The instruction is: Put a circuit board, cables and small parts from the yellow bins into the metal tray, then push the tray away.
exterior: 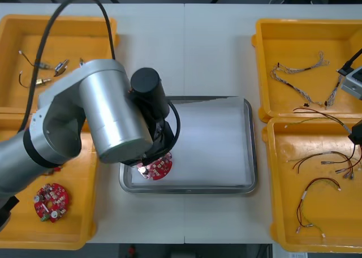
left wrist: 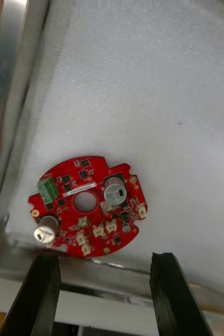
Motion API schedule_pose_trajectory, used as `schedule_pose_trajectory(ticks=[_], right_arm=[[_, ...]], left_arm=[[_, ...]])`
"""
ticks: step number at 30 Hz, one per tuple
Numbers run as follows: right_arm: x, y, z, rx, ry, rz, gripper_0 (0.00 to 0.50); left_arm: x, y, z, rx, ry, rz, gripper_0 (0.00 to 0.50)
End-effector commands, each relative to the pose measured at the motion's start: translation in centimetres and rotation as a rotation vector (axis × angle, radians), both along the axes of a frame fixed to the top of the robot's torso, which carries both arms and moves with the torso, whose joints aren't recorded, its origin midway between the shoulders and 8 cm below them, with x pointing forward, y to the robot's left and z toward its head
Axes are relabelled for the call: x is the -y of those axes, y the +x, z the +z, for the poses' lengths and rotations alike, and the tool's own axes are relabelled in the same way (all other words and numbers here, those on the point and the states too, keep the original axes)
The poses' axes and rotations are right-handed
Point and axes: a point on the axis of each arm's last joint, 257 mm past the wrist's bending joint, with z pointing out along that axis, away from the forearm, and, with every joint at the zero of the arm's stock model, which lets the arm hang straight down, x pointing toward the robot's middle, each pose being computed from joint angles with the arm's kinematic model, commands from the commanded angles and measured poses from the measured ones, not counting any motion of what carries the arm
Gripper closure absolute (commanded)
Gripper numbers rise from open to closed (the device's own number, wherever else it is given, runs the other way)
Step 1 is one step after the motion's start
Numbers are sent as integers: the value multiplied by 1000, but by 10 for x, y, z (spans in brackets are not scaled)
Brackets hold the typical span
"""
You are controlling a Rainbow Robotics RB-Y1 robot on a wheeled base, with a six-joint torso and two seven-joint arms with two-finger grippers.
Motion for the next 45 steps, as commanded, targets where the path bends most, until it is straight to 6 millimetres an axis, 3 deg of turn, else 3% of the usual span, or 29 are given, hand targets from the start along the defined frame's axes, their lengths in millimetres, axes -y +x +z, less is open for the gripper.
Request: schedule_pose_trajectory(ticks=[1,7,15,19,26,34,45], right_arm=[[0,-4,-3,-12,-48,47,500],[-13,-2,5,-8,-38,93,500],[-53,-1,9,-11,-77,262,500],[-71,0,8,-3,-118,343,500],[-115,4,0,16,-169,526,500],[-163,9,-23,33,-220,705,500],[-200,24,-72,36,-255,914,500]], left_arm=[[-15,15,58,69,-28,-5,0],[-41,13,93,46,-45,-14,0],[-102,9,131,14,-34,30,0],[-127,9,142,3,0,21,0],[-163,27,164,2,-33,126,0],[-202,52,181,4,-91,264,0],[-240,80,190,17,-169,413,0]])
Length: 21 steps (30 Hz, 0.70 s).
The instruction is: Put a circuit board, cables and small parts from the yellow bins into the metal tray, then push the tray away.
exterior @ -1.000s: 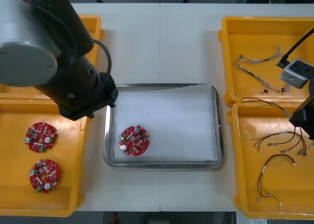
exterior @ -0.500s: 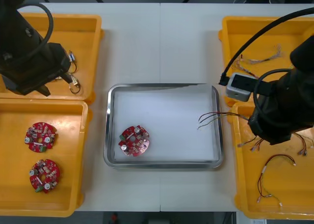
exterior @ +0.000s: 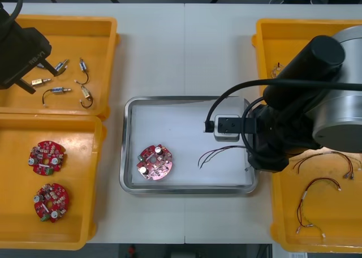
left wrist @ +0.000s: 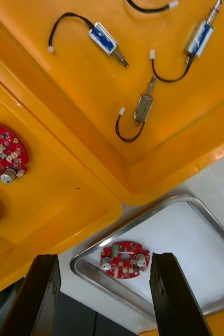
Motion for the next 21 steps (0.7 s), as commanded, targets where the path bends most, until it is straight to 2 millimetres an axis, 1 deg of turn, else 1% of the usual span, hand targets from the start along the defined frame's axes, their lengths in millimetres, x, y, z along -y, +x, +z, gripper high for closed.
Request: schedule_pose_trajectory(ticks=[1,2,8,11,16,21], right_arm=[[-21,6,-14,8,-4,72,500],[-23,6,-16,7,-4,76,500],[-36,10,-44,-15,-35,87,500],[-46,14,-60,-25,-38,89,500],[-59,20,-74,-25,-28,87,500],[-67,21,-87,-31,-24,88,500]], left_arm=[[-29,24,38,107,13,28,0],[-31,26,39,110,10,38,0],[-50,46,39,146,-20,118,0],[-63,57,40,170,-26,159,0],[-78,71,45,190,-35,205,0],[-91,84,51,180,5,242,0]])
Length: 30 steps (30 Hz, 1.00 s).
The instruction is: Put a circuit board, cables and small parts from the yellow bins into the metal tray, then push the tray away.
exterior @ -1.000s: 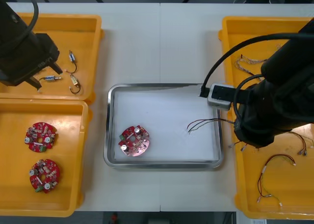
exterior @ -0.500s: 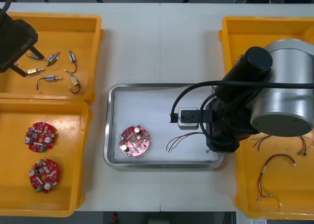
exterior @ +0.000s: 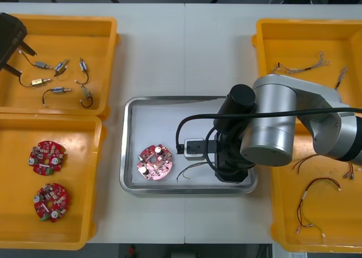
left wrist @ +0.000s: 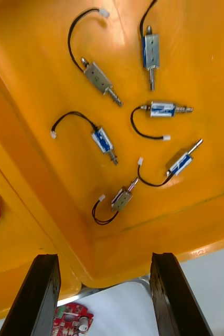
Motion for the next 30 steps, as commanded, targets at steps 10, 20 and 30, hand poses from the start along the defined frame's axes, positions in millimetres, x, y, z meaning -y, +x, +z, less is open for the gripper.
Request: schedule_pose_trajectory(ticks=[10,20,30], right_arm=[[-23,10,-21,43,3,26,500],[-16,9,-15,60,4,17,49],[0,6,30,62,16,-37,0]], left_arm=[[-36,65,49,117,138,45,0],[-51,107,47,199,169,102,0],[-56,137,35,265,228,104,0]])
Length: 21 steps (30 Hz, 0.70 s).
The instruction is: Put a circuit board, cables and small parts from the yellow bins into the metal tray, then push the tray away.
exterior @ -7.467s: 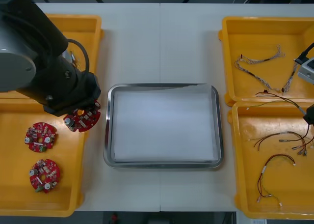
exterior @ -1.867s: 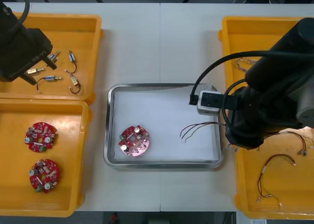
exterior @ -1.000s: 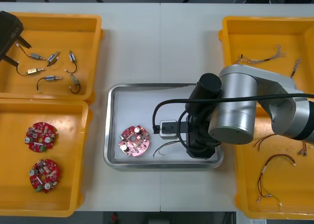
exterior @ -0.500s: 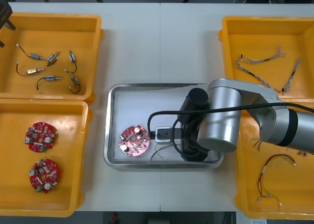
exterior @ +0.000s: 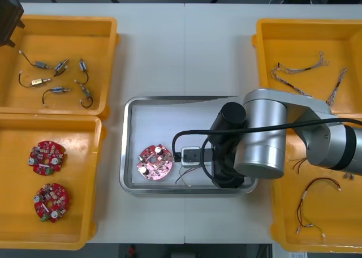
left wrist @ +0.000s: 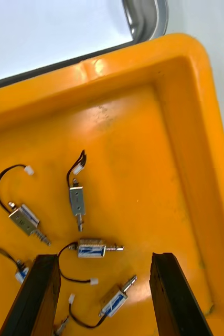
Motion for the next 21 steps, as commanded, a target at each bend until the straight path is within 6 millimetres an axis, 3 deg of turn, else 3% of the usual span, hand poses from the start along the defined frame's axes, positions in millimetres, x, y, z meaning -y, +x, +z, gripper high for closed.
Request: schedule_pose_trajectory(ticks=[1,13,21], right_arm=[[1,10,48,31,45,-45,0],[24,18,122,-18,163,-269,0],[64,32,161,-3,256,-556,0]], left_arm=[[15,26,29,76,62,-74,0],[7,40,-4,59,172,-102,0],[6,38,-20,36,169,-113,0]])
